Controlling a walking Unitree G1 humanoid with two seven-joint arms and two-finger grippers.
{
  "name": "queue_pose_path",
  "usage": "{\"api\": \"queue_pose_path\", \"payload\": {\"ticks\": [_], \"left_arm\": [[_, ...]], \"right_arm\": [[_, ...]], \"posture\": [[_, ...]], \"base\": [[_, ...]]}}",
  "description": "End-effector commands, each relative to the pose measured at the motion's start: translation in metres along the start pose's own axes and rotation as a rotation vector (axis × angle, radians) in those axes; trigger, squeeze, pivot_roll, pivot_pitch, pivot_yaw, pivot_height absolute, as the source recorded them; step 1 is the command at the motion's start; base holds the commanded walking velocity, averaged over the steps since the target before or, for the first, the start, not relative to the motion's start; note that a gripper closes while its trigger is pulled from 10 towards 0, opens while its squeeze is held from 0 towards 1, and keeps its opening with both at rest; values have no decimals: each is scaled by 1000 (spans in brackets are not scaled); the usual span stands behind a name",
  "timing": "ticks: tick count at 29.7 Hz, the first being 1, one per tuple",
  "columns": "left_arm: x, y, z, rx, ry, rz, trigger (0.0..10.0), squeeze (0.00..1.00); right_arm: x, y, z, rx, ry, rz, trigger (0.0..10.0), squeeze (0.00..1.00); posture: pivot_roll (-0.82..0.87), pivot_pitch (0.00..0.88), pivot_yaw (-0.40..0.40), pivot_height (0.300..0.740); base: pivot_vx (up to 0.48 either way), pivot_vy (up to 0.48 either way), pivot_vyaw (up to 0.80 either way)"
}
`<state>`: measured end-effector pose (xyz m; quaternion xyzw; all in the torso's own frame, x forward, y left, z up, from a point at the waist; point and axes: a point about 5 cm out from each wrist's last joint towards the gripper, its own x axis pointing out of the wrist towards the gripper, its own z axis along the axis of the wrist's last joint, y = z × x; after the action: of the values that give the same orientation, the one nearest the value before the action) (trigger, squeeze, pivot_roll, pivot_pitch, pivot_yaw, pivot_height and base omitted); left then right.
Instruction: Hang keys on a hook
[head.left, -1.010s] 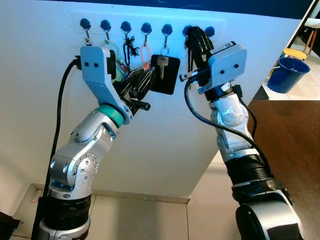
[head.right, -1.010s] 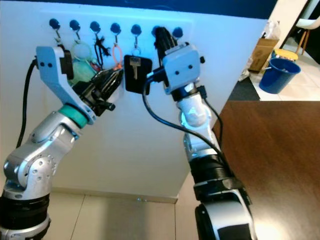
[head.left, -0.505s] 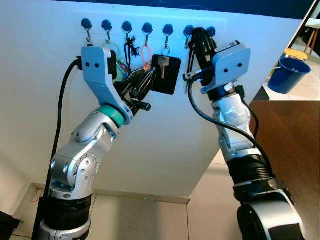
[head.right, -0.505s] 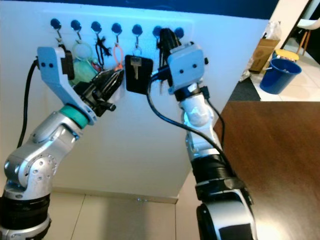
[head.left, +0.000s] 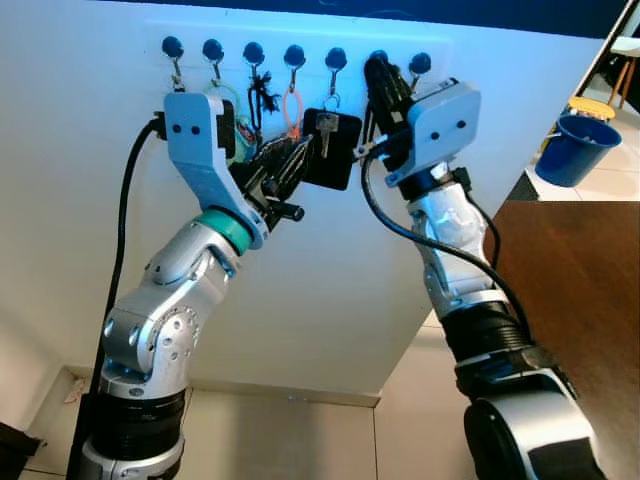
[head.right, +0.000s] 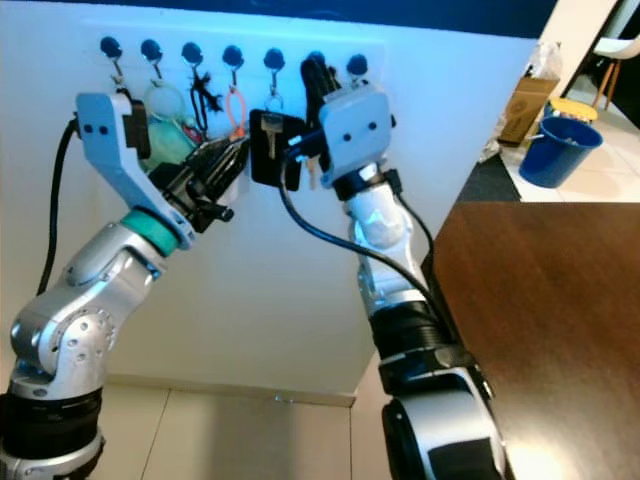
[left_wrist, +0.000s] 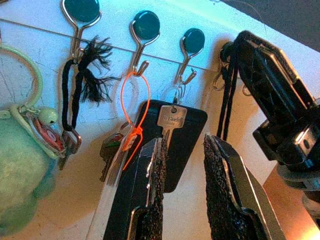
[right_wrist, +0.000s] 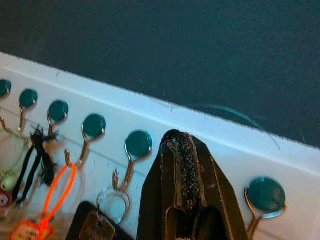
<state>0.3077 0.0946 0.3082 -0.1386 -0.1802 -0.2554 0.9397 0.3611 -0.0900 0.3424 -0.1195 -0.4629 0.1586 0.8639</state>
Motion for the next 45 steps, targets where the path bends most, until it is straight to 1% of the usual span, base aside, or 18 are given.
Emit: {"api": "queue_pose_path", "payload": {"ticks": [1, 7, 13, 16, 17, 20, 33, 39, 41, 44, 45], "left_arm": [[0, -2, 2, 0, -1, -13, 10000, 0], [0, -3, 2, -3, -1, -13, 10000, 0], [0, -2, 2, -3, 0, -13, 10000, 0], [0, -2, 2, -2, 0, -13, 10000, 0], [0, -2, 1, -3, 1, -14, 10000, 0], [0, -3, 1, -4, 1, -15, 10000, 0], [0, -2, 1, 0, 3, -15, 10000, 0], [-1, -2, 1, 2, 5, -17, 10000, 0], [-1, -2, 1, 2, 5, -17, 10000, 0], [-1, -1, 1, 2, 5, -17, 10000, 0], [-1, -1, 1, 2, 5, -17, 10000, 0]], "right_arm": [[3, 4, 2, 13, -15, 13, 10000, 0], [3, 9, -4, 4, 14, 32, 10000, 0], [3, 9, -3, -7, 9, 26, 10000, 0], [4, 5, 0, -23, -12, 10, 10000, 0], [4, 1, 0, -23, -13, -6, 10000, 0], [3, -2, -1, -14, -3, -20, 10000, 0], [1, -9, -7, 5, 33, -58, 10000, 0], [-4, -13, -10, 33, 49, -86, 10000, 0], [-13, -10, -9, 77, 31, -54, 10000, 0], [-16, -8, -9, 95, 24, -37, 10000, 0], [-19, -6, -8, 108, 17, -19, 10000, 0]], "posture": [[109, 134, 72, 740], [110, 134, 71, 740], [110, 134, 71, 740], [110, 134, 71, 740], [106, 131, 72, 740], [107, 130, 72, 740], [108, 121, 76, 740], [105, 116, 76, 740], [105, 115, 77, 740], [105, 115, 77, 740], [105, 115, 77, 740]], "base": [[0, 0, 0], [0, 0, 0], [0, 0, 0], [0, 0, 0], [0, 0, 0], [0, 0, 0], [0, 0, 0], [0, 0, 0], [0, 0, 0], [0, 0, 0], [0, 0, 0]]}}
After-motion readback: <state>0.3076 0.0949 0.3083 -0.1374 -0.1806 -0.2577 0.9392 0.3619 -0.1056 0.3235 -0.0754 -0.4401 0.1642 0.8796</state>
